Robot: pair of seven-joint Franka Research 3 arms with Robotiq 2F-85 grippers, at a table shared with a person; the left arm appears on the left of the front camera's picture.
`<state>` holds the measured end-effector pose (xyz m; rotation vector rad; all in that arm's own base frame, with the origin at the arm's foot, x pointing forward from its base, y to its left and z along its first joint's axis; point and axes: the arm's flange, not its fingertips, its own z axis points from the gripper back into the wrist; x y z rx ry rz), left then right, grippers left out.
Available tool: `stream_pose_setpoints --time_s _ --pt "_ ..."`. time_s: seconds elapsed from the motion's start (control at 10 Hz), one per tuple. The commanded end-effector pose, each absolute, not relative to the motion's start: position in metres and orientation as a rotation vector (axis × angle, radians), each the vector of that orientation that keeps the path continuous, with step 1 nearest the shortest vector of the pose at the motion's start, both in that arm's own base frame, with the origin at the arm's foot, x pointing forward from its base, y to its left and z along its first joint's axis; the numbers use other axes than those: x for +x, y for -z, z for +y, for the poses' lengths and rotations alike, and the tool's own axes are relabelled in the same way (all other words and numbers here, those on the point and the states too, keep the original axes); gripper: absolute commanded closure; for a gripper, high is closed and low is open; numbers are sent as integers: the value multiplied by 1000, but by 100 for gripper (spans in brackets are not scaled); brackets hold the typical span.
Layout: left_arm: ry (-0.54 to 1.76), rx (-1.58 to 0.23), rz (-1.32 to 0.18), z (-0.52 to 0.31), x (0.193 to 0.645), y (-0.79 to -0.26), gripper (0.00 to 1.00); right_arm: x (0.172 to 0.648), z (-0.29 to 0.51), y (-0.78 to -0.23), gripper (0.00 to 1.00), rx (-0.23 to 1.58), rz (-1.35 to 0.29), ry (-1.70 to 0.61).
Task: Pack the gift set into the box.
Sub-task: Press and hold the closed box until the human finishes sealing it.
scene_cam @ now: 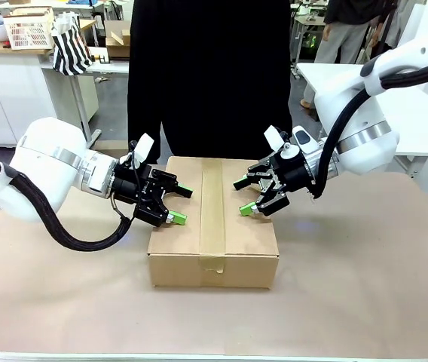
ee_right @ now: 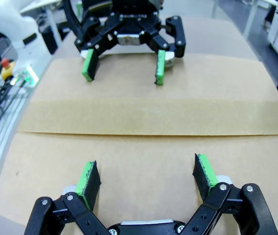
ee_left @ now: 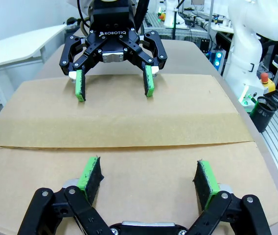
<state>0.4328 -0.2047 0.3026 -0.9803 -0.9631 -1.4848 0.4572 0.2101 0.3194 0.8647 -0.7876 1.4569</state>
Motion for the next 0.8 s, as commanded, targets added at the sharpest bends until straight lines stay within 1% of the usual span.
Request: stream_pose_setpoints --time_s 0.0,0.7 --pt "1494 -983 -947 -203 432 -298 0 457 210 -314 0 856 -778 -1457" --pt "1494 -983 -947 -203 432 -298 0 457 210 -314 0 856 -778 -1457"
